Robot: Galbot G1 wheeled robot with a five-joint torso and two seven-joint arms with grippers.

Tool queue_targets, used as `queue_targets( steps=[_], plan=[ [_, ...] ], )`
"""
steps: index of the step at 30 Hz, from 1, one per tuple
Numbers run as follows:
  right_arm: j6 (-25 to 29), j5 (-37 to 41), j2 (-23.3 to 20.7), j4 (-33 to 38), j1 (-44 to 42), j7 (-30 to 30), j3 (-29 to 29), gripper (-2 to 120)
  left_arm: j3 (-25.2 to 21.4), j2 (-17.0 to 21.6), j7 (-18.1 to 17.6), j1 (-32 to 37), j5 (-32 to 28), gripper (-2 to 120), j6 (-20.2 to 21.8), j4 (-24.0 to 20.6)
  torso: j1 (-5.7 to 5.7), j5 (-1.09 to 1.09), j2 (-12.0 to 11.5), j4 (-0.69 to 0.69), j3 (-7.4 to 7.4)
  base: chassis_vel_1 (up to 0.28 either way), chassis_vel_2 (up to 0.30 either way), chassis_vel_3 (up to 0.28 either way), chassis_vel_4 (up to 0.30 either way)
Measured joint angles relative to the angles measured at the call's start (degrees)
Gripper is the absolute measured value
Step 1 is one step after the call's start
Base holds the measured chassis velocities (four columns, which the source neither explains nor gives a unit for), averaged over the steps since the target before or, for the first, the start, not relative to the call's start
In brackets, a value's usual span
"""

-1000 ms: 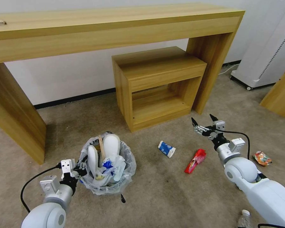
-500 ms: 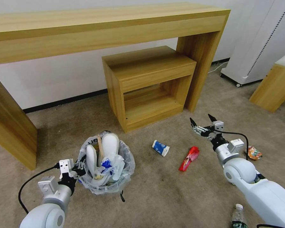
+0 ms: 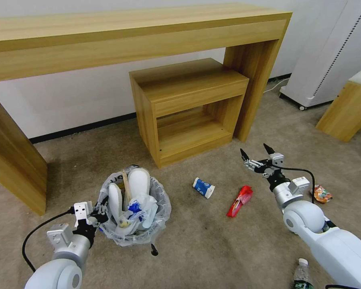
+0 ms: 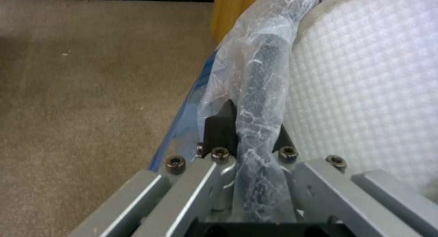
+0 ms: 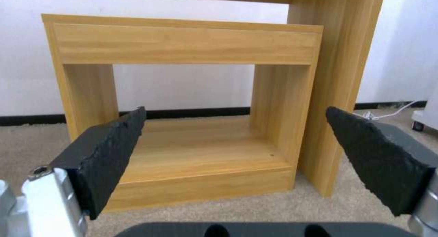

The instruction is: Pick up the trash bin and place the garbage on the floor into it.

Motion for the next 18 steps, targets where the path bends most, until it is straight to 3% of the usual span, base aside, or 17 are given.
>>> queue_targets(
  steps=[18],
  plan=[
    [0.4, -0.2, -0.4, -0.1, -0.4, -0.4, 0.2, 100, -0.1, -0.3, 0.2, 0.5, 1.3, 3, -0.4, -0.3, 0.0, 0.0, 0.0, 0.01, 0.0, 0.0, 0.0, 0.0, 0.0]
  ],
)
